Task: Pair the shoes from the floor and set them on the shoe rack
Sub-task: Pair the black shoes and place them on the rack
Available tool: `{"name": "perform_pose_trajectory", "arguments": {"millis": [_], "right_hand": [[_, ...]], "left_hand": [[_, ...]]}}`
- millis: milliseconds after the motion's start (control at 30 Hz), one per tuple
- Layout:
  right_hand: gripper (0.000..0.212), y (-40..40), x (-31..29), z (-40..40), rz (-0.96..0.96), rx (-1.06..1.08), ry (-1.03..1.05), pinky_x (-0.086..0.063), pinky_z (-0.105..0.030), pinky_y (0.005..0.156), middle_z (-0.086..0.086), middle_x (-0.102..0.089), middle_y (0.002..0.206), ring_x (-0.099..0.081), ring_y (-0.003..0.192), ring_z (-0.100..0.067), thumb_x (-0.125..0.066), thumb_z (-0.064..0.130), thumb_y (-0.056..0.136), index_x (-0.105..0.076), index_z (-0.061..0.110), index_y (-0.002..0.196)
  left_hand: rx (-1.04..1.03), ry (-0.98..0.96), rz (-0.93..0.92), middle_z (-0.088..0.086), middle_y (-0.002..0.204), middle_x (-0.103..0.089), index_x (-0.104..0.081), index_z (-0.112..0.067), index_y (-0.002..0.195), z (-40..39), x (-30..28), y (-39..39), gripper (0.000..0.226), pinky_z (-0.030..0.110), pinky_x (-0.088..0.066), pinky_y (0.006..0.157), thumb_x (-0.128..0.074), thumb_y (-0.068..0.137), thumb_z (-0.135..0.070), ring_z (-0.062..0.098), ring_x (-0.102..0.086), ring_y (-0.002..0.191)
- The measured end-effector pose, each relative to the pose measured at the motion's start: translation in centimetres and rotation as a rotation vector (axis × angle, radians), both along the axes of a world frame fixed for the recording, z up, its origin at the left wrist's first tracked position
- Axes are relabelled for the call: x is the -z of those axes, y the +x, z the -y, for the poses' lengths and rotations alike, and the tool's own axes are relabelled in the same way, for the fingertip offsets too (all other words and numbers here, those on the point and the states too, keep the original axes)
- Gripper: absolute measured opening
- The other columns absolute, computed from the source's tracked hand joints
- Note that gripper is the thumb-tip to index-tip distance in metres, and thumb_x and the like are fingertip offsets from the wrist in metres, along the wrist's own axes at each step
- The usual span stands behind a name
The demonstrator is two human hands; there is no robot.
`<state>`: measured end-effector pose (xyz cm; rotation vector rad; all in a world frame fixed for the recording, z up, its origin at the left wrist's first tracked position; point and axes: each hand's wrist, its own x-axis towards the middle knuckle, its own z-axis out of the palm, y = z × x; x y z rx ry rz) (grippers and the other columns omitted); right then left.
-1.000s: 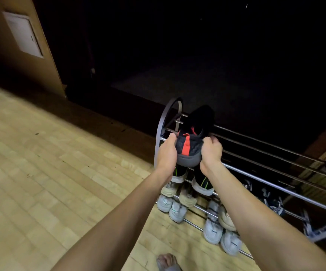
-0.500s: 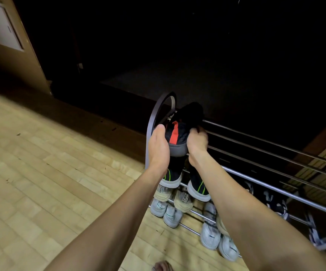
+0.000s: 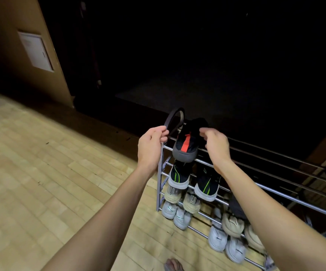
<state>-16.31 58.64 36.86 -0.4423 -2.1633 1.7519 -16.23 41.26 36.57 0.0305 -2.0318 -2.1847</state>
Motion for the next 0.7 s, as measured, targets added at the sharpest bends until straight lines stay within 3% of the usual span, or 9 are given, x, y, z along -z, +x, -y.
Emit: {"name": "perform_pose_trajectory", "arguments": {"millis": [100,200,500,700], "right_hand": [[0.023,3.3,-3.9,1.2,-0.042,-0.088,-0.105,-0.053,-0.035,0.079,-0.007,-0.075,0.092,-0.070,0.092,-0.021,-0.052,0.017,0.090,-0.075,0.013,0.092],[0.026,7.5,-7.8,3.5,-0.115,-0.209,-0.156,-0.050,-0.031,0.066,-0.015,-0.070,0.078,-0.066,0.077,-0.025,-0.050,0.012,0.090,-0.073,0.001,0.091],[0.042,19.0,-14.3,9.6,-0.257,-0.486,-0.037,-0.050,-0.031,0.071,-0.013,-0.074,0.084,-0.067,0.080,-0.021,-0.035,0.019,0.102,-0.073,0.008,0.088],[0.043,24.9,-14.8,14.9,-0.270,-0.641,-0.017,-0.048,-0.031,0.069,-0.012,-0.074,0.084,-0.066,0.078,-0.021,-0.034,0.020,0.103,-0.074,0.009,0.090]], "left_hand": [[-0.047,0.004,-0.069,-0.004,0.095,-0.075,-0.071,-0.021,0.100,2.5,-3.2,3.7,0.026,0.018,-0.051,0.074,-0.047,0.098,-0.014,0.004,-0.067,0.081],[-0.076,0.016,-0.134,-0.001,0.088,-0.074,-0.071,-0.017,0.095,5.4,-5.8,8.2,0.026,0.014,-0.048,0.065,-0.047,0.098,-0.010,0.005,-0.063,0.072],[-0.192,0.005,-0.188,0.004,0.084,-0.071,-0.069,-0.013,0.090,14.4,-10.4,22.3,0.026,0.012,-0.047,0.062,-0.045,0.099,-0.009,0.007,-0.059,0.068],[-0.323,-0.002,-0.142,0.000,0.077,-0.070,-0.068,-0.014,0.085,20.3,-9.8,31.4,0.025,0.020,-0.044,0.064,-0.047,0.097,-0.009,0.009,-0.057,0.064]]}}
